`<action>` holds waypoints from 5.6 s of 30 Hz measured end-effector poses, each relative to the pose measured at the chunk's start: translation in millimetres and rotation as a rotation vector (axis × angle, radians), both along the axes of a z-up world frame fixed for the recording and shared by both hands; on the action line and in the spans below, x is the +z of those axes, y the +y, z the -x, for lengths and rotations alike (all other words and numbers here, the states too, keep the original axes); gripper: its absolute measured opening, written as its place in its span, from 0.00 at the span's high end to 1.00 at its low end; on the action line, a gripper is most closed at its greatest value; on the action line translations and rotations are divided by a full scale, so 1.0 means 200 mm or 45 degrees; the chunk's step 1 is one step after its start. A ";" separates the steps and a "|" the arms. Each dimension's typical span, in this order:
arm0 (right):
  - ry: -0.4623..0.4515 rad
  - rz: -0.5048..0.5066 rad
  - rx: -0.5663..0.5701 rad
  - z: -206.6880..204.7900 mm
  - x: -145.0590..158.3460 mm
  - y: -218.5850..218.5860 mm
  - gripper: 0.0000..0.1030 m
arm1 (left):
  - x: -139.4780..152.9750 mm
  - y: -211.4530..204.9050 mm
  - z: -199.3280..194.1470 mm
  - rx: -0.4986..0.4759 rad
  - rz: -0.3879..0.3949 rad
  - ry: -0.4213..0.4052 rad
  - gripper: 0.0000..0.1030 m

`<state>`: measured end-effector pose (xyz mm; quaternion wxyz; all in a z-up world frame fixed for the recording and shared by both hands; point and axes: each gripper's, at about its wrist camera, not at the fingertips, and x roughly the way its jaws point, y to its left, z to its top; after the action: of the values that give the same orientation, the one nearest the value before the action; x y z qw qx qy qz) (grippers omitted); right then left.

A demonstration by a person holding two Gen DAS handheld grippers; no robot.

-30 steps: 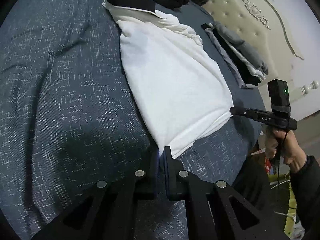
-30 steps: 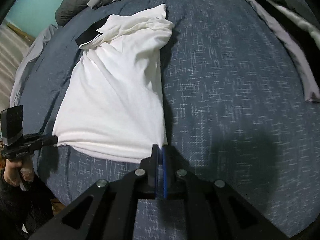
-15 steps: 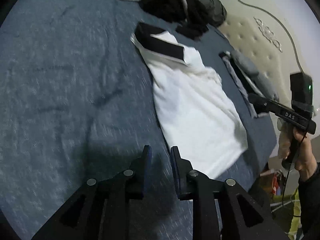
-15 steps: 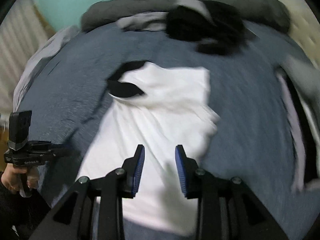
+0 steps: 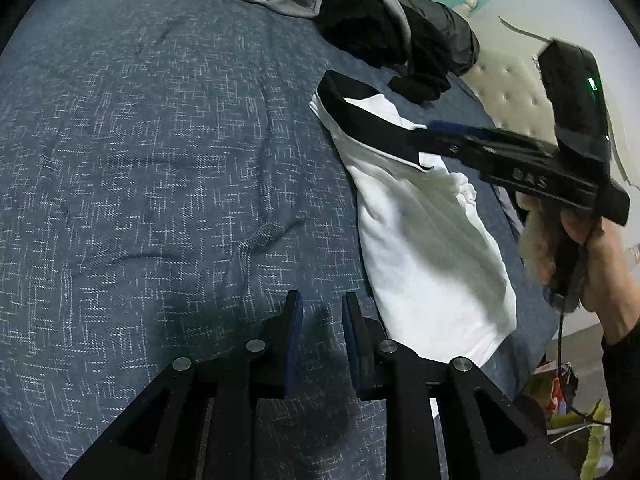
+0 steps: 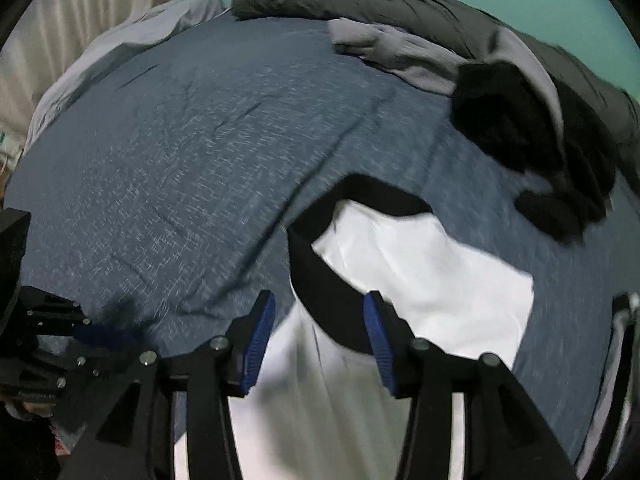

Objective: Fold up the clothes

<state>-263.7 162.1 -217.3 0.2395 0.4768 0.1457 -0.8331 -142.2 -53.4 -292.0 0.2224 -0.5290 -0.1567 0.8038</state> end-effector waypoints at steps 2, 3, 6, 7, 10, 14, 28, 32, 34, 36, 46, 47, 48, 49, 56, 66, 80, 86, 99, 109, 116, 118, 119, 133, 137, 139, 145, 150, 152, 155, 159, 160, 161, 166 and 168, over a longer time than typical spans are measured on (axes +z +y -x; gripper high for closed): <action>0.007 -0.026 0.023 0.03 0.01 -0.03 0.55 | 0.00 -0.01 0.00 0.007 -0.004 -0.001 0.79; 0.008 -0.040 0.034 0.05 0.00 -0.05 0.55 | 0.00 -0.01 0.01 0.010 -0.005 -0.002 0.79; 0.006 -0.088 0.066 0.08 -0.02 -0.09 0.55 | 0.00 -0.02 0.01 0.020 -0.009 -0.004 0.79; -0.001 -0.112 0.082 0.08 -0.04 -0.11 0.55 | -0.01 -0.02 0.01 0.023 -0.010 -0.005 0.79; -0.021 -0.180 0.115 0.10 -0.10 -0.15 0.58 | -0.01 -0.02 0.01 0.025 -0.015 -0.009 0.79; -0.039 -0.206 0.119 0.13 -0.14 -0.14 0.83 | -0.02 -0.03 0.02 0.020 -0.016 -0.012 0.79; 0.016 -0.001 -0.026 0.31 0.05 0.09 0.97 | -0.02 -0.01 0.01 0.008 -0.019 -0.012 0.79; 0.015 0.032 -0.076 0.40 0.06 0.15 0.97 | -0.02 -0.01 0.02 0.008 -0.026 -0.012 0.79; 0.011 0.042 -0.096 0.44 0.06 0.18 0.97 | -0.02 -0.01 0.02 0.004 -0.027 -0.012 0.79; 0.007 0.053 -0.117 0.48 0.06 0.21 0.97 | -0.03 -0.01 0.02 0.004 -0.028 -0.016 0.79; -0.176 0.163 -0.298 0.66 -0.17 0.36 0.97 | -0.04 0.02 0.03 -0.009 -0.033 -0.028 0.79; -0.189 0.206 -0.315 0.66 -0.19 0.38 0.97 | -0.04 0.03 0.03 -0.015 -0.034 -0.029 0.79; -0.201 0.249 -0.332 0.66 -0.20 0.39 0.97 | -0.05 0.05 0.03 -0.022 -0.035 -0.032 0.79; -0.213 0.266 -0.355 0.67 -0.22 0.41 0.95 | -0.05 0.06 0.03 -0.028 -0.036 -0.034 0.79; -0.187 0.324 -0.436 0.65 -0.18 0.51 0.79 | -0.03 0.09 0.02 -0.048 -0.029 -0.030 0.79; -0.150 0.342 -0.207 0.30 -0.06 0.63 0.66 | -0.02 0.12 0.01 -0.071 -0.019 -0.023 0.79; -0.183 0.195 -0.072 0.12 -0.20 0.58 0.91 | -0.04 0.20 0.03 -0.093 0.012 -0.027 0.79; -0.132 0.201 -0.091 0.13 -0.14 0.62 0.96 | -0.04 0.20 0.03 -0.089 0.009 -0.026 0.79; 0.029 0.139 -0.450 0.28 -0.04 0.86 0.97 | -0.05 0.21 0.03 -0.091 0.014 -0.032 0.79; -0.034 0.169 -0.622 0.39 -0.13 0.97 0.86 | -0.06 0.22 0.03 -0.101 0.009 -0.041 0.79; -0.057 0.221 -0.536 0.42 -0.11 0.96 0.68 | -0.06 0.31 0.00 -0.153 -0.026 -0.062 0.79; -0.091 0.193 -0.474 0.43 -0.15 0.91 0.61 | -0.08 0.34 -0.01 -0.165 -0.035 -0.080 0.78; -0.101 0.174 -0.451 0.43 -0.17 0.89 0.61 | -0.09 0.35 -0.01 -0.173 -0.040 -0.088 0.74; -0.107 0.100 -0.476 0.44 -0.28 0.88 0.99 | -0.15 0.50 -0.05 -0.270 -0.070 -0.114 0.82; -0.037 0.082 -0.548 0.44 -0.23 0.94 0.99 | -0.16 0.50 -0.05 -0.275 -0.062 -0.113 0.87; -0.025 0.065 -0.571 0.45 -0.24 0.95 1.00 | -0.16 0.51 -0.05 -0.276 -0.059 -0.113 0.88; -0.126 0.145 -0.600 0.52 -0.33 1.00 0.99 | -0.17 0.52 -0.05 -0.272 -0.053 -0.122 0.88; -0.094 0.301 -0.641 0.43 -0.26 1.12 0.65 | -0.17 0.53 -0.06 -0.270 -0.055 -0.123 0.88; -0.088 0.335 -0.666 0.38 -0.23 1.17 0.60 | -0.17 0.53 -0.06 -0.269 -0.054 -0.122 0.88; -0.137 0.381 -0.663 0.29 -0.25 1.21 0.60 | -0.17 0.53 -0.06 -0.268 -0.050 -0.119 0.88; -0.191 0.387 -0.618 0.21 -0.30 1.21 0.60 | -0.16 0.55 -0.07 -0.269 -0.035 -0.109 0.88; -0.203 0.396 -0.618 0.20 -0.32 1.21 0.65 | -0.16 0.55 -0.07 -0.269 -0.033 -0.108 0.88; -0.215 0.405 -0.618 0.19 -0.33 1.21 0.75 | -0.16 0.55 -0.07 -0.269 -0.031 -0.107 0.88; -0.225 0.408 -0.620 0.17 -0.35 1.20 0.99 | -0.15 0.51 -0.04 -0.274 -0.029 -0.107 0.88; -0.192 0.398 -0.679 0.17 -0.34 1.24 0.99 | -0.15 0.48 -0.04 -0.277 -0.027 -0.106 0.88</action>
<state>-298.3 410.4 -285.5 0.0933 0.5160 -0.1325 -0.8411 -133.6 42.7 -322.0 0.3072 -0.5735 -0.1161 0.7505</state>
